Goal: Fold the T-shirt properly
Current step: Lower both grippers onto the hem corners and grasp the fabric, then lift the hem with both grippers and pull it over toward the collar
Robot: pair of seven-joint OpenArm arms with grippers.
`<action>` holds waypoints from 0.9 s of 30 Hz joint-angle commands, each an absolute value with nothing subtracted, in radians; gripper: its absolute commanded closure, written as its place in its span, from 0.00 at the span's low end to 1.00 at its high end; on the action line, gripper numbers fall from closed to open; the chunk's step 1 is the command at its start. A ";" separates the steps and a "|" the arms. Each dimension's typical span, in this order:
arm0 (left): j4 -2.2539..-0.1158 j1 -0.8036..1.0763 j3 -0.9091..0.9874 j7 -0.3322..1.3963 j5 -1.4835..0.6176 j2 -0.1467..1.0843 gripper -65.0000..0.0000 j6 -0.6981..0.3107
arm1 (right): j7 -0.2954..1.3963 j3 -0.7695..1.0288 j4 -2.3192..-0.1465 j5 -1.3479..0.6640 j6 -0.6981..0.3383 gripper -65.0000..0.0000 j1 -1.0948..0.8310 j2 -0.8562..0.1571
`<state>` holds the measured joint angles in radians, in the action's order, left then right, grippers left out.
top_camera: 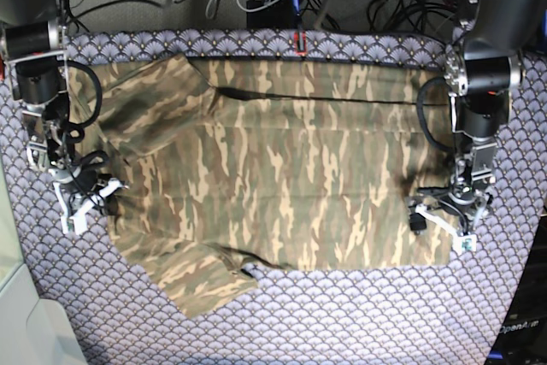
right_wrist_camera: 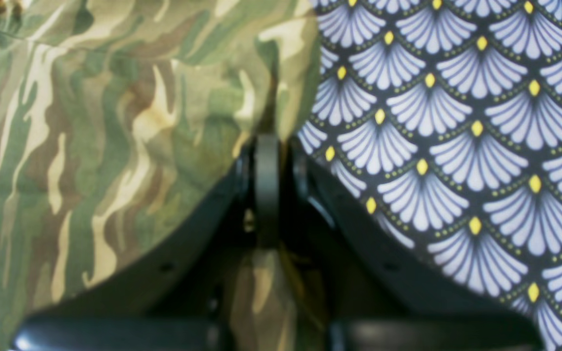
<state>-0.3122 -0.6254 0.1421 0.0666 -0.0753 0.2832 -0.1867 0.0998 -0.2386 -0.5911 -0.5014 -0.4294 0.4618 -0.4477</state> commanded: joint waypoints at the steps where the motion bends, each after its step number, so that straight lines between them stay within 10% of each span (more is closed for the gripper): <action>1: -0.312 -0.633 0.140 0.114 -0.054 0.289 0.00 -0.186 | 0.124 -0.239 -0.598 -0.490 -0.435 1.00 0.475 -0.456; 9: -0.312 -0.631 0.139 0.114 -0.054 0.294 0.05 -0.209 | 0.124 -0.239 -0.598 -0.490 -0.435 1.00 0.473 -0.456; 16: -0.311 -0.631 0.142 0.114 -0.061 0.294 0.97 -0.110 | 0.124 -0.239 -0.598 -0.490 -0.435 1.00 0.473 -0.456; 27: -0.321 -0.631 0.143 0.113 -0.064 0.294 0.99 -0.059 | 0.117 -0.237 -0.648 -0.490 -0.438 1.00 0.458 -0.460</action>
<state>-0.3210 -0.6239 0.1410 0.0692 -0.0788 0.2695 -0.1047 0.1173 -0.2386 -0.6380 -0.4881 -0.4297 0.4438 -0.4480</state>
